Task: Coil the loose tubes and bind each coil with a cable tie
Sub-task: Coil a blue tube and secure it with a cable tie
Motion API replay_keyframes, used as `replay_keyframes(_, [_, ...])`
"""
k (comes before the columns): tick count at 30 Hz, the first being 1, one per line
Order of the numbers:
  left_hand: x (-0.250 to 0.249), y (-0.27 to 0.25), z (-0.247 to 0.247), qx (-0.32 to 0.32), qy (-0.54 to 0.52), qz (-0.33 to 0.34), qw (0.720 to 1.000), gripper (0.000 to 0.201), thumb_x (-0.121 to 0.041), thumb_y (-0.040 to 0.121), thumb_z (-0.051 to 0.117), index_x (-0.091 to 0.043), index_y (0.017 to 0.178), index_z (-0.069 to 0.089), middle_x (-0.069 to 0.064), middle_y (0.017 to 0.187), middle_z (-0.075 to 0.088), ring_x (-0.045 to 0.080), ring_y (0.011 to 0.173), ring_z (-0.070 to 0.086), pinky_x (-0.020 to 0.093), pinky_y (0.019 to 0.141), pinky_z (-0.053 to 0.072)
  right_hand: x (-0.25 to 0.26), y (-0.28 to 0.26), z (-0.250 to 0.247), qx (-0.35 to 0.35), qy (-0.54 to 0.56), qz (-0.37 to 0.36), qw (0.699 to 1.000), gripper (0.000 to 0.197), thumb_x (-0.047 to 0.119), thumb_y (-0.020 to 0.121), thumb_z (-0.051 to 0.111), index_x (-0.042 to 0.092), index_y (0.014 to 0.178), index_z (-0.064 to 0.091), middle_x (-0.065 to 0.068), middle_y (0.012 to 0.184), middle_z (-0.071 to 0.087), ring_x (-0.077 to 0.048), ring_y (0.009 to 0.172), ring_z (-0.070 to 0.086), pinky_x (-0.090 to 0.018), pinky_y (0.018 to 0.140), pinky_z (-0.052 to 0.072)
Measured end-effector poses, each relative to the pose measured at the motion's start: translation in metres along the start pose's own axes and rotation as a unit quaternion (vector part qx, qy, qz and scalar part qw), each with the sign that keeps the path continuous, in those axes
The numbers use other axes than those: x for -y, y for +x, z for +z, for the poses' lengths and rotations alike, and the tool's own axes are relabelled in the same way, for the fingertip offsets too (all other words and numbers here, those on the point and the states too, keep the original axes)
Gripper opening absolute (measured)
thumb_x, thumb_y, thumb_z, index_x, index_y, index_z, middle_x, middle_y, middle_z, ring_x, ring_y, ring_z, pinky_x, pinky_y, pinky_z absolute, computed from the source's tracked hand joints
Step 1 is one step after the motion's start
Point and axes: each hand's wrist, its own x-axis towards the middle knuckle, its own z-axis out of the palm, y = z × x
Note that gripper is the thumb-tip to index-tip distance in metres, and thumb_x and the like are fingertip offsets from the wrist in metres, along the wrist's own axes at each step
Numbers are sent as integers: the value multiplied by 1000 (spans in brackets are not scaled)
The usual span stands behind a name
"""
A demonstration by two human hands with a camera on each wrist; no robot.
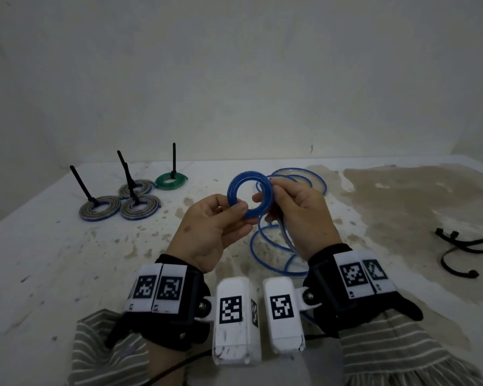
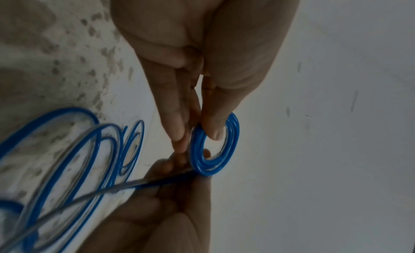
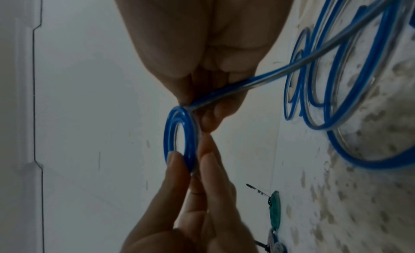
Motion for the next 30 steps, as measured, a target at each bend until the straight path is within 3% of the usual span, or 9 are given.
replay_keyframes(5, [3, 1, 8, -21, -38, -3, 999, 8, -5, 87, 55, -7, 79, 57, 4, 65, 71, 11, 62, 69, 19, 59, 56, 4, -2, 0, 20, 122, 37, 992, 25, 9, 96, 41, 6, 96, 66, -7, 79, 71, -19, 73, 68, -30, 70, 58])
replay_keyframes(9, [4, 1, 9, -25, -43, -4, 999, 7, -5, 86, 56, -7, 80, 57, 5, 66, 71, 11, 63, 70, 19, 59, 56, 6, -2, -1, 12, 118, 34, 992, 20, 9, 94, 46, 9, 95, 66, -3, 76, 72, -17, 71, 68, -31, 69, 58])
replay_keyframes(12, [5, 0, 9, -22, -48, -5, 999, 5, -4, 87, 55, -6, 82, 57, 5, 66, 71, 12, 64, 70, 19, 60, 56, 4, -2, -2, -4, 74, 29, 997, 16, 14, 92, 51, 15, 94, 67, -1, 80, 73, -18, 72, 67, -37, 74, 54])
replay_keyframes(14, [6, 0, 9, -18, -43, -2, 999, 5, -4, 86, 56, -6, 82, 56, 5, 67, 71, 13, 65, 70, 20, 62, 57, 3, -2, -2, -7, 79, 32, 996, 16, 13, 92, 51, 13, 95, 66, -2, 80, 73, -20, 73, 68, -40, 76, 55])
replay_keyframes(18, [9, 0, 9, 4, -8, 7, 1000, 5, -2, 83, 59, -3, 86, 55, 8, 77, 70, 13, 70, 70, 22, 64, 57, 4, -2, -3, -10, 107, 39, 993, 17, 7, 94, 46, 4, 98, 62, -5, 75, 71, -18, 68, 68, -30, 63, 58])
replay_keyframes(21, [10, -1, 9, 19, 37, 2, 999, 9, -3, 82, 60, -2, 89, 56, 6, 77, 71, 14, 71, 70, 22, 65, 57, 5, -3, -3, -14, 84, 33, 996, 18, 5, 95, 44, -1, 100, 60, -7, 71, 66, -15, 61, 65, -26, 60, 56])
replay_keyframes(25, [8, -3, 6, 25, 71, 3, 997, 4, -2, 82, 60, -5, 85, 58, 3, 75, 72, 14, 73, 71, 21, 64, 57, 8, -4, -4, 0, 44, 23, 999, 18, 4, 95, 42, -1, 102, 59, -7, 71, 63, -15, 62, 64, -29, 62, 58])
replay_keyframes(28, [5, -3, 4, 35, 70, 5, 997, 5, -2, 81, 60, -6, 82, 57, 4, 77, 72, 15, 75, 71, 21, 63, 55, 10, -5, -6, 14, 10, 19, 1000, 18, 4, 96, 42, 2, 101, 59, -5, 72, 64, -19, 66, 65, -39, 63, 59])
replay_keyframes(30, [4, -4, 4, 50, 59, -4, 997, 5, -3, 80, 60, -7, 81, 56, 6, 79, 72, 18, 78, 71, 21, 62, 55, 11, -6, -7, 11, -18, 8, 1000, 18, 5, 95, 42, 5, 99, 60, -4, 72, 66, -20, 66, 66, -37, 58, 59])
